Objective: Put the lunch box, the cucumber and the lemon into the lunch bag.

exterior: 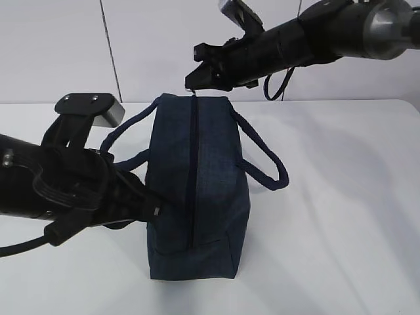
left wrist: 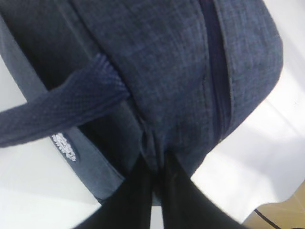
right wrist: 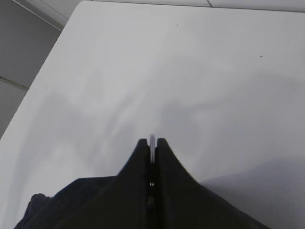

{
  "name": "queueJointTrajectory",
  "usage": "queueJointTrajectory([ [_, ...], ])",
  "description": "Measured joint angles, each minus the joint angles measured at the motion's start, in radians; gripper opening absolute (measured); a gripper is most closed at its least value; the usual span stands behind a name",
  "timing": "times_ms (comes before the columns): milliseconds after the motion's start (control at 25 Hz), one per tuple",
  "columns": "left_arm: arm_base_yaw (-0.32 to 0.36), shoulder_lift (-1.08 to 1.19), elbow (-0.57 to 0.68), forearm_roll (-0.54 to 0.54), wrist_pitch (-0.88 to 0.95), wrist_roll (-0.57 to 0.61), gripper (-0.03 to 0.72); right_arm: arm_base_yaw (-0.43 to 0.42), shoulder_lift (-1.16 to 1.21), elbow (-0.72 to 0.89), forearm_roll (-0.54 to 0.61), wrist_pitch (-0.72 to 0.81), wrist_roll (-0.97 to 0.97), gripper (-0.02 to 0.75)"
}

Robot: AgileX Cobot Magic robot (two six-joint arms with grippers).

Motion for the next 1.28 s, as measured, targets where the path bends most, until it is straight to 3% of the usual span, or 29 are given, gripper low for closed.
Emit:
queueJointTrajectory([
  [720,0.0,0.0,0.0,0.044,-0.006,0.0,0.003,-0.034,0.055,-0.046,-0.035,0.036,0.06,-0.013],
  [1280,0.0,0.0,0.0,0.046,-0.006,0.0,0.003,-0.042,0.198,-0.234,-0.064,0.14,0.136,-0.013],
])
